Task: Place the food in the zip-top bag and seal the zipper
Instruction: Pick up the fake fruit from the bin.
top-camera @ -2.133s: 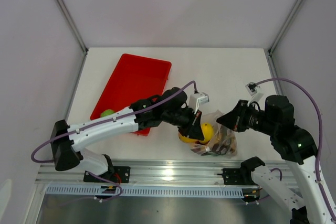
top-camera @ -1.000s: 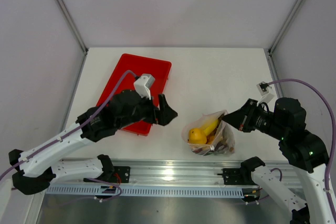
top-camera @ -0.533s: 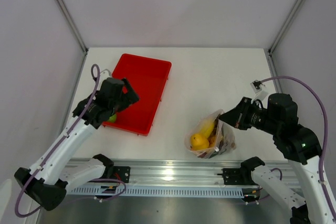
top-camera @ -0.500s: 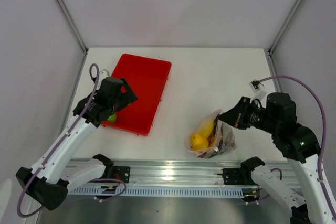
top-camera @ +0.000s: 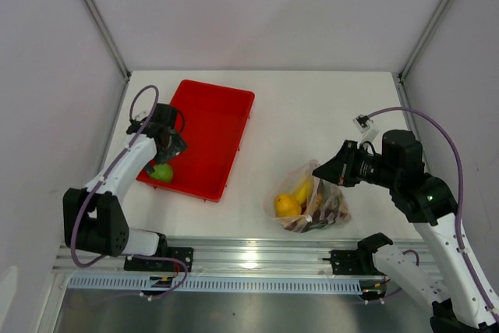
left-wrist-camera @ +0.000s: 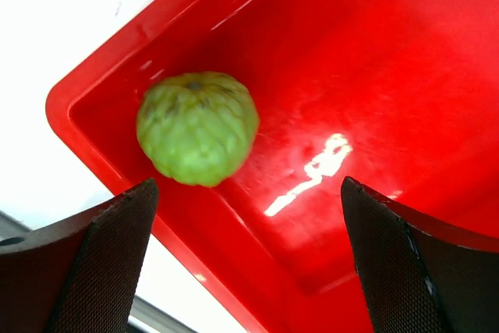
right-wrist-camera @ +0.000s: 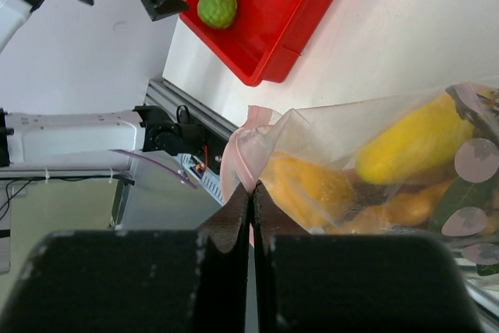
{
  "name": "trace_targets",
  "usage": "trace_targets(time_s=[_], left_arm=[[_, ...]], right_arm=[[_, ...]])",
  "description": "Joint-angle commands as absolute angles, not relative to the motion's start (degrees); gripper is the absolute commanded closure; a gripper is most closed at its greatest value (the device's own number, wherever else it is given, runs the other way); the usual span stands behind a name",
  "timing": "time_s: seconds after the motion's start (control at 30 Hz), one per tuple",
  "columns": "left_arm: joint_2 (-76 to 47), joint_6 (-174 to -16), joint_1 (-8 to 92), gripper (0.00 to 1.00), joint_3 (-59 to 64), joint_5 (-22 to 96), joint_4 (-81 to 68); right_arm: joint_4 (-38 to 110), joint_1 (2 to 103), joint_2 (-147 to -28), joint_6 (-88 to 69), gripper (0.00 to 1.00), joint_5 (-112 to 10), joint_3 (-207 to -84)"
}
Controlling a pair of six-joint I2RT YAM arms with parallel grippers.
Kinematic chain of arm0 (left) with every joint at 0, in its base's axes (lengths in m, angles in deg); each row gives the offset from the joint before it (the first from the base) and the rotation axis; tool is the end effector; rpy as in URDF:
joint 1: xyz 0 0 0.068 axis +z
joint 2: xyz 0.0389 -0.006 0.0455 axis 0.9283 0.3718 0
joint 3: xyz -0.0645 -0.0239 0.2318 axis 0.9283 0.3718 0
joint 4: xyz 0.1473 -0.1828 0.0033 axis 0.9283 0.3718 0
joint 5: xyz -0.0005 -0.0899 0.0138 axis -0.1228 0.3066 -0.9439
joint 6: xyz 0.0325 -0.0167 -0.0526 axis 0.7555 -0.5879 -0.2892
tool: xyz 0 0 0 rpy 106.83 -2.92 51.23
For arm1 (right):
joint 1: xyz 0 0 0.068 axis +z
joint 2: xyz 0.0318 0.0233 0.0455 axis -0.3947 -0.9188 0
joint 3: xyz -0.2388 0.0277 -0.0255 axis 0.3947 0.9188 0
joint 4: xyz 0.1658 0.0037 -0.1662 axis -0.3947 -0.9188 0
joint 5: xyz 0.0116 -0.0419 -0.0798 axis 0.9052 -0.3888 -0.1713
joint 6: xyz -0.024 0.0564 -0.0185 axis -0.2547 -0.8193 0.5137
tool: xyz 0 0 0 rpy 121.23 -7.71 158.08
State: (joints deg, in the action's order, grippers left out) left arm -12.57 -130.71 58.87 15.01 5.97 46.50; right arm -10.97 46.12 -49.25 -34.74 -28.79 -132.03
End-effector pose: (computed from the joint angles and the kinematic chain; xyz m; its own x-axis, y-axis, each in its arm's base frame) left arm 0.2366 -0.0192 0.2219 -0.6269 -0.5828 -0.5171 -0.6685 0.7432 -0.0271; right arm 0.1170 0.0762 0.3451 -0.7618 0.1808 -0.6221 -0.3960 0.6299 0.6681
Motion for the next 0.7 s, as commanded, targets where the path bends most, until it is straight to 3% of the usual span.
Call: trace_targets(time_s=[0.0, 0.13, 0.53, 0.67], left_arm=[[-8.10, -127.67, 59.56, 0.00, 13.10, 3.38, 46.89], [-6.42, -129.86, 60.69, 0.01, 18.89, 4.08, 42.95], [0.26, -132.07, 65.88, 0.01, 19.08, 5.31, 42.41], [0.62, -131.98, 65.97, 0.19, 19.17, 6.89, 41.88]], right_arm=[[-6.56, 46.10, -48.94, -33.12, 1.00, -27.19, -131.10], [-5.50, 46.01, -48.06, -33.20, 1.00, -26.93, -130.49], [-6.38, 46.01, -47.18, -32.59, 1.00, -27.63, -130.05], [-6.29, 45.92, -47.09, -32.94, 1.00, -27.63, -130.05]])
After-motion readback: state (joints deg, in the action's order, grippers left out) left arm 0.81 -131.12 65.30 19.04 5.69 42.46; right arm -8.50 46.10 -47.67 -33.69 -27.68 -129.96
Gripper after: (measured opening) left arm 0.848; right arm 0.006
